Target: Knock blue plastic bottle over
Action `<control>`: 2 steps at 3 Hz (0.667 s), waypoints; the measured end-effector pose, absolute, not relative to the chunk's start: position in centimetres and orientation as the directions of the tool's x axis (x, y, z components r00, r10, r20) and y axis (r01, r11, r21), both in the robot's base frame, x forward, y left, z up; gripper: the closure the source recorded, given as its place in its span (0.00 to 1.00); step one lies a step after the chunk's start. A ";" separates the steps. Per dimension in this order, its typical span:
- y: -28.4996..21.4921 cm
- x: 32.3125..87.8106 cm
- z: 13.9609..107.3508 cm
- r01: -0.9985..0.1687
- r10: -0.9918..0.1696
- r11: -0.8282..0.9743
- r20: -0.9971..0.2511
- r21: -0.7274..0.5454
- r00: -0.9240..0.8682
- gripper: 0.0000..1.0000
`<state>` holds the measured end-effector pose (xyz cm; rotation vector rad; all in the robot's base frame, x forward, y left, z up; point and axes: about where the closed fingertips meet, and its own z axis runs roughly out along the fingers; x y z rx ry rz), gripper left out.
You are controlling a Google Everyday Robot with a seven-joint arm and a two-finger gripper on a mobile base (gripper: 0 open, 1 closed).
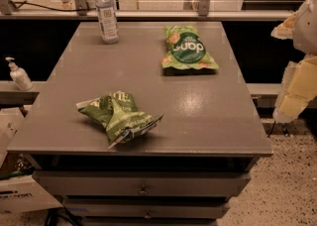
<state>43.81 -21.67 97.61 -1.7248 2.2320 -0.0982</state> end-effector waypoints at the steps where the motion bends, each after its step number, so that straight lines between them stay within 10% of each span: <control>1: -21.7 43.8 97.6 -0.931 -0.953 0.270 -0.207 -0.245 -0.222 0.00; 2: -21.7 43.8 97.6 -0.931 -0.953 0.270 -0.207 -0.246 -0.221 0.00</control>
Offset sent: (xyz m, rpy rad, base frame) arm 0.0638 0.0526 -0.0387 0.3372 -0.0666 -0.1595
